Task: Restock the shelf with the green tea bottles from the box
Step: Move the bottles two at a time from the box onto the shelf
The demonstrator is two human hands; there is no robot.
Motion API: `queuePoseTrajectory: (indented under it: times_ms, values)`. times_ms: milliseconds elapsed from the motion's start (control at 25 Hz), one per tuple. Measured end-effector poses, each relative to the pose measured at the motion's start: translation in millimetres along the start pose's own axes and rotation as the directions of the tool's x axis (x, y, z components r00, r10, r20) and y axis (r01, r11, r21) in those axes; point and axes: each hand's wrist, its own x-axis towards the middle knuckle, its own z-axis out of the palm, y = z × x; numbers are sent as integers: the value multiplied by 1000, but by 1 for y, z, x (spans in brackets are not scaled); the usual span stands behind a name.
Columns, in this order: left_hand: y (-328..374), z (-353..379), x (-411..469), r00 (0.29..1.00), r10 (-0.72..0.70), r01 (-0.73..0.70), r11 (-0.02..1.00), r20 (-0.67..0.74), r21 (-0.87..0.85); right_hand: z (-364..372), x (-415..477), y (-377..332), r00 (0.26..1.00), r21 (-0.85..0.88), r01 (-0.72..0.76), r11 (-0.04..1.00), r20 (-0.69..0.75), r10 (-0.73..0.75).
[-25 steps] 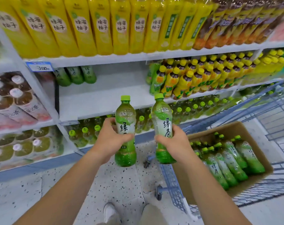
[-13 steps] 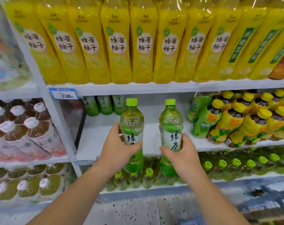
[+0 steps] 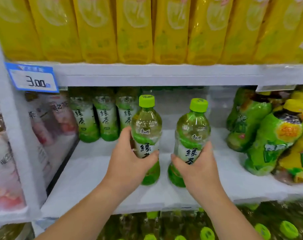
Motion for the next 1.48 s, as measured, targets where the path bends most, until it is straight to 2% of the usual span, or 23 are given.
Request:
queuePoseTrajectory:
  times_ms: [160, 360, 440, 560, 1000, 1280, 1480]
  values:
    - [-23, -3, 1, 992, 112, -115, 992, 59, 55, 4, 4, 16, 993, 22, 106, 994, 52, -107]
    - [-53, -12, -14, 989, 27, -60, 973, 146, 222, -9, -4, 33, 960, 4, 138, 990, 245, -135]
    - [-55, -13, -14, 988, 35, -78, 955, 151, 287, -17, -8, 35, 941, -47, 165, 985, 306, -143]
    - [-53, -9, -14, 994, 47, -77, 945, 101, 318, -24, -10, 35, 943, -130, 206, 970, 289, -162]
    - [-58, 42, 46, 995, 23, 6, 958, -99, 287, 12, 76, 51, 977, -149, 87, 985, 207, -55]
    - [-68, 55, 71, 981, 97, -19, 912, -170, 409, 28, 118, 65, 981, -171, 80, 982, 187, -47]
    - [-75, 61, 82, 981, 83, 23, 852, -177, 523, 36, 142, 69, 976, -197, 59, 979, 218, -15]
